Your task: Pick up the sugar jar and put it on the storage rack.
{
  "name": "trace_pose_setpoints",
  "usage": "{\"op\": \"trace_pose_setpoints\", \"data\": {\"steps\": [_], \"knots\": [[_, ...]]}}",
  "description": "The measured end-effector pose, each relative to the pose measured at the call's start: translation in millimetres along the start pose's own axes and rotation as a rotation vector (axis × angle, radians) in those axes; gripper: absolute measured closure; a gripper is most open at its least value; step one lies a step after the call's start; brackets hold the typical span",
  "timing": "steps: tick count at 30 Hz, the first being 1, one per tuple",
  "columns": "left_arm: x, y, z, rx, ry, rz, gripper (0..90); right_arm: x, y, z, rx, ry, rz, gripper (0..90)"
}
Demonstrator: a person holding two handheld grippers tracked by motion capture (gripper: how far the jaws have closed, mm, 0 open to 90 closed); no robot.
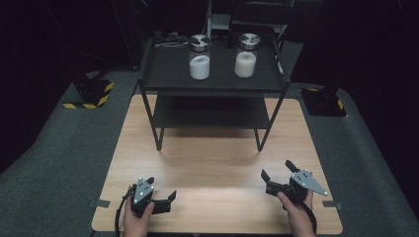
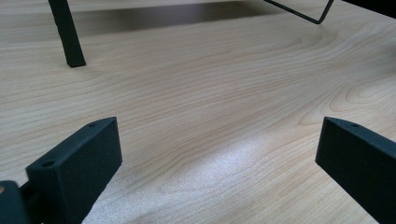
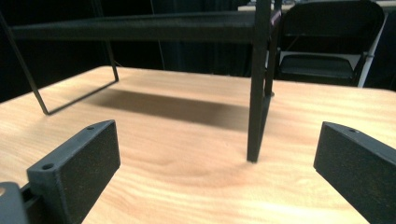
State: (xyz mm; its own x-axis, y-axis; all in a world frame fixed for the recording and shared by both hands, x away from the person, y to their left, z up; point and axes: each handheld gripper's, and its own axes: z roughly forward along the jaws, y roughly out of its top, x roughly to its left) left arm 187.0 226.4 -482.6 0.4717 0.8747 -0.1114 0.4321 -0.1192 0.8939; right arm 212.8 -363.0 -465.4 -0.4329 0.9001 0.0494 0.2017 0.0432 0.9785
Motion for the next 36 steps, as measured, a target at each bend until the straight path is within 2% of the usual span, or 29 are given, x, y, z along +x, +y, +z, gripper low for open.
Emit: {"op": "trace_pose_setpoints", "data": {"steps": [9, 17, 27, 29, 36], "knots": [[-1.2, -0.2, 0.8, -0.002, -0.004, -0.001, 0.8, -3.0, -8.5, -4.0, 0.071, -0.026, -0.025, 0.0], [-1.5, -0.1, 0.8, -0.001, -0.003, 0.0, 0.8, -5.5, -14.4, -7.6, 0.093, -0.054, -0.001, 0.0], [-2.4, 0.6, 1.5, 0.003, -0.004, 0.001, 0.8, -7.7, -17.2, -13.6, 0.138, -0.072, -0.011, 0.0], [-2.7, 0.8, 1.6, 0.003, -0.002, 0.001, 0.8, -6.9, -18.0, -12.9, 0.157, -0.089, -0.022, 0.0], [-3.0, 1.4, 2.1, 0.006, 0.0, 0.0, 0.8, -7.5, -17.5, -11.0, 0.192, -0.093, -0.026, 0.2]]}}
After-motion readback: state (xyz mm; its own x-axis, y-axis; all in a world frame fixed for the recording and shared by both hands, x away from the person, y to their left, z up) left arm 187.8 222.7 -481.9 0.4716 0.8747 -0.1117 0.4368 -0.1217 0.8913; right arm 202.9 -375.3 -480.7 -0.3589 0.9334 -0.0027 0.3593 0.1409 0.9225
